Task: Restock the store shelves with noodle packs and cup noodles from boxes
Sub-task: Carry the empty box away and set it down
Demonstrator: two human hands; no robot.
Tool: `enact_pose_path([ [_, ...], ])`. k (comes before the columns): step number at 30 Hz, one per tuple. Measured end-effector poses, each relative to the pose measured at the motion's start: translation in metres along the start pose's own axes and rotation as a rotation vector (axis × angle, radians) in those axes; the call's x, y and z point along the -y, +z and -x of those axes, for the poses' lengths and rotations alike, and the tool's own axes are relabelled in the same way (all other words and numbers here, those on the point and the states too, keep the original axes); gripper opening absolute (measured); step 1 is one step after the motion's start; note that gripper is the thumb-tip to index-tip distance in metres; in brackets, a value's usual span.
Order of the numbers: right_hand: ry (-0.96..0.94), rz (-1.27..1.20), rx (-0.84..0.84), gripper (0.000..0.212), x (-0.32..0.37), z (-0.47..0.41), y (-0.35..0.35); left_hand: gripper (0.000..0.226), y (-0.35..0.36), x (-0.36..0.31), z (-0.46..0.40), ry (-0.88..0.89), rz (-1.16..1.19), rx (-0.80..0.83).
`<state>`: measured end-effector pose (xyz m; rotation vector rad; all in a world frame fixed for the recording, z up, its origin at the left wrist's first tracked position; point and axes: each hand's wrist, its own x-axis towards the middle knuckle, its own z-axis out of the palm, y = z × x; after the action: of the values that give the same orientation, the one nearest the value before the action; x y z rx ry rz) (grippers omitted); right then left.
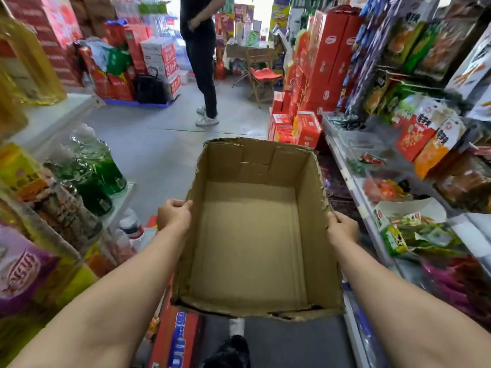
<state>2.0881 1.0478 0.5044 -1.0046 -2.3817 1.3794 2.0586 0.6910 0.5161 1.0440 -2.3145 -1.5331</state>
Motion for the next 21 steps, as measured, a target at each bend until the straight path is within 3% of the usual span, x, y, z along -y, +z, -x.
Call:
enact_pose_path([
  [13,-0.034,-0.028,0.030,0.031,0.118,-0.173,0.134,0.017,0.104,-0.077,-0.172,-0.085,0.053,-0.069],
  [21,-0.107,-0.035,0.025,0.028,0.214,-0.272,0.204,0.019,0.150,-0.165,-0.281,0.021,-0.010,-0.067],
])
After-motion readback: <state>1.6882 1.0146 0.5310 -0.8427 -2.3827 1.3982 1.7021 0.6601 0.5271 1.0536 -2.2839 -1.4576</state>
